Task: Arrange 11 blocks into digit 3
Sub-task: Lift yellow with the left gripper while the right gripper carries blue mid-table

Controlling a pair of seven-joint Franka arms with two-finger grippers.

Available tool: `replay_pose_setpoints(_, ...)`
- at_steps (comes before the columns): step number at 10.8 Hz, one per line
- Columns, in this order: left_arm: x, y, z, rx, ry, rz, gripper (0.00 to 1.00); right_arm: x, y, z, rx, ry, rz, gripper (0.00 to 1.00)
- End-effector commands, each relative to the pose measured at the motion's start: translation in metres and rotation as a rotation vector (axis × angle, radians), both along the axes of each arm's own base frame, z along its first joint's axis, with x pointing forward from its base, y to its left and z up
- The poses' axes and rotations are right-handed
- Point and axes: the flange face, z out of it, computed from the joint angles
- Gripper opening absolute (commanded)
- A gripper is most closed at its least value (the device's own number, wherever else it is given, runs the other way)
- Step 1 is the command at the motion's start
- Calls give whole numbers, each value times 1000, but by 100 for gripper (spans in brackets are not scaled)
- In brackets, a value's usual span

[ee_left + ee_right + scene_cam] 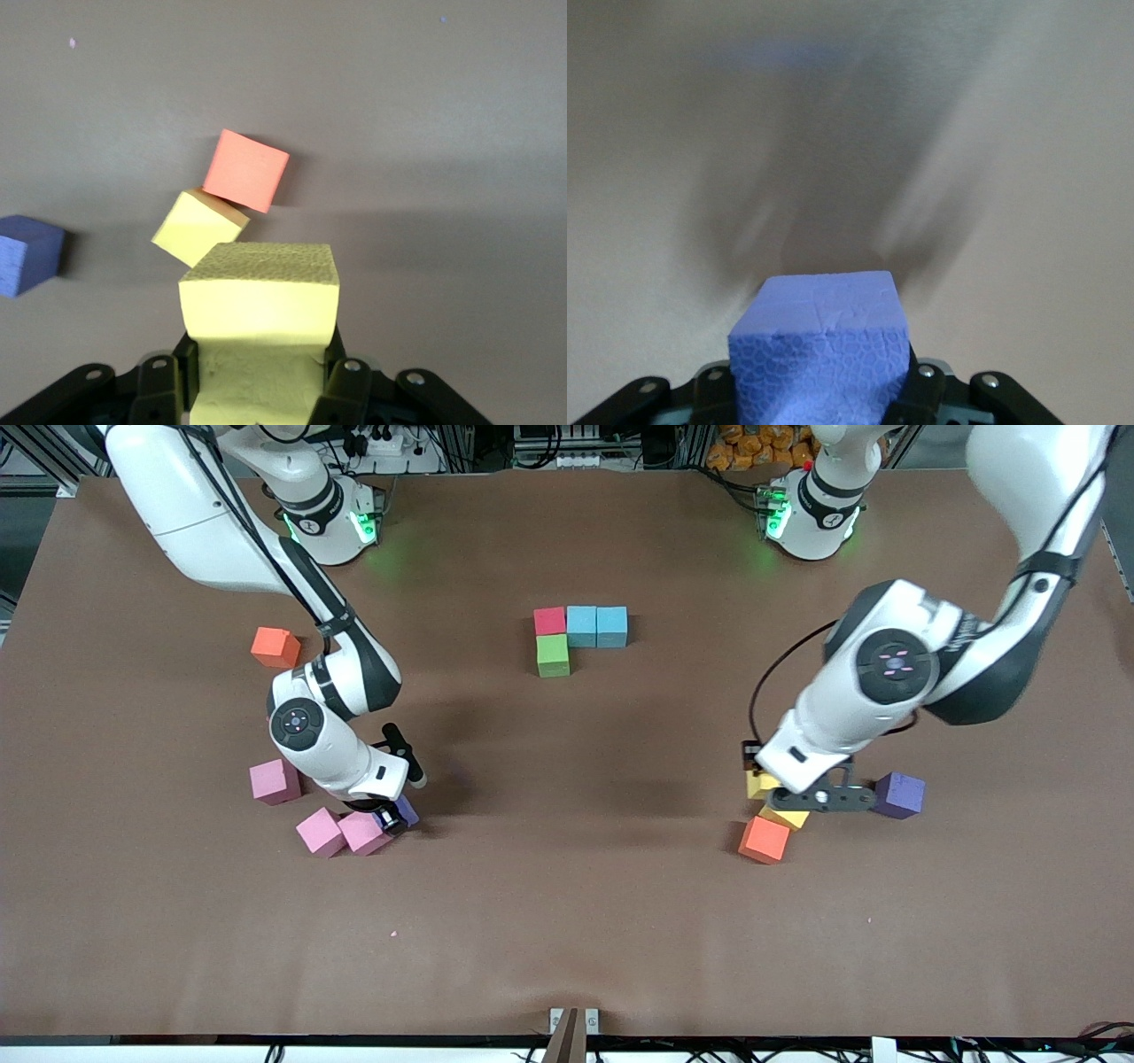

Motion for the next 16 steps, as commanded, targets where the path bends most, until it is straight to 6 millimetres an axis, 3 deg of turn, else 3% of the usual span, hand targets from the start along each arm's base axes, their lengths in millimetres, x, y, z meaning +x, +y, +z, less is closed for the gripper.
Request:
replay_pose_setpoints(1, -7, 12, 14, -12, 6, -11, 53, -1, 7, 35, 21, -26, -90, 28)
replay_pose_setpoints(4, -11, 11, 28, 11, -11, -9, 53, -26, 62, 33, 68, 30, -436, 29)
replay_pose_setpoints(6, -10, 12, 29, 13, -14, -8, 53, -34, 71, 26, 93, 60, -656, 28)
replay_pose_setpoints(7, -8, 13, 33, 9, -21, -4, 53, -46, 87, 28, 109, 81, -767, 29)
replay_pose_setpoints(11, -9, 12, 32, 13, -18, -7, 53, -73, 114, 50, 88, 151, -1291, 28)
replay_pose_setpoints(13, -7, 13, 28, 14, -15, -9, 53, -98, 148, 52, 83, 163, -1546, 29)
replay_pose_setpoints(15, -6, 15, 23, 12, -7, -8, 53, -137, 205, 48, 118, 181, -1857, 28)
replay_pose_setpoints(16, -4, 16, 24, 9, -8, -6, 53, -144, 217, 47, 140, 187, -1986, 29)
